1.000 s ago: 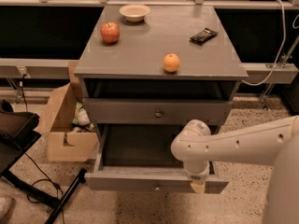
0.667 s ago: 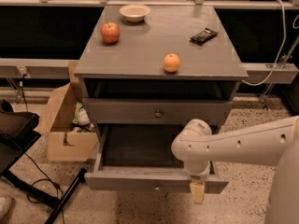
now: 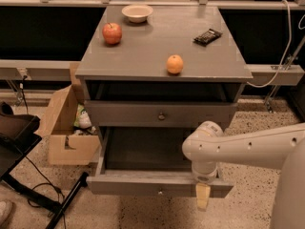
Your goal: Open middle drawer
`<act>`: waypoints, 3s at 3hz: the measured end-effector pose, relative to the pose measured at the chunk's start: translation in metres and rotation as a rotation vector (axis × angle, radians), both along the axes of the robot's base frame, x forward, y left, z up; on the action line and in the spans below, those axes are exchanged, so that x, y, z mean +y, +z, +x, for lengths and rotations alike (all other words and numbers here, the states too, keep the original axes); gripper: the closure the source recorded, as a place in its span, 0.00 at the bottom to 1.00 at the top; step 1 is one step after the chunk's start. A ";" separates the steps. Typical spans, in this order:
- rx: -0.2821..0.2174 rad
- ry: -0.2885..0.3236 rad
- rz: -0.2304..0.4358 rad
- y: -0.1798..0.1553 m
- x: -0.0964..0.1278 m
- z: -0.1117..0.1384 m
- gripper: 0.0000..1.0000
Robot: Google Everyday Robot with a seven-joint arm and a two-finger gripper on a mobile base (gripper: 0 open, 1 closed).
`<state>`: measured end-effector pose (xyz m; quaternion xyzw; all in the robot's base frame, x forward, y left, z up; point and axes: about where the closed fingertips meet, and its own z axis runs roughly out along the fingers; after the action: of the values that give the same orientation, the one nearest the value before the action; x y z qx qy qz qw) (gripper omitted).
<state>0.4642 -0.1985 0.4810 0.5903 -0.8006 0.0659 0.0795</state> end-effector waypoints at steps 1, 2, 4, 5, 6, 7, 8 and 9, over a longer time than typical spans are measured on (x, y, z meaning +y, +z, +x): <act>0.006 -0.031 0.153 -0.028 -0.010 0.013 0.00; 0.003 0.017 0.272 -0.046 -0.016 0.020 0.00; 0.051 -0.002 0.216 -0.066 -0.020 0.015 0.00; 0.169 -0.100 0.212 -0.091 -0.018 -0.022 0.26; 0.201 -0.127 0.199 -0.081 -0.006 -0.039 0.49; 0.201 -0.127 0.199 -0.081 -0.007 -0.038 0.72; 0.201 -0.127 0.199 -0.081 -0.007 -0.038 1.00; 0.201 -0.127 0.199 -0.081 -0.007 -0.038 1.00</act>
Offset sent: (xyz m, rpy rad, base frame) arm 0.0301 -0.0180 -0.0594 0.3940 -0.0106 0.0500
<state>0.4261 -0.2050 0.3998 0.5472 -0.8267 -0.0785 0.1044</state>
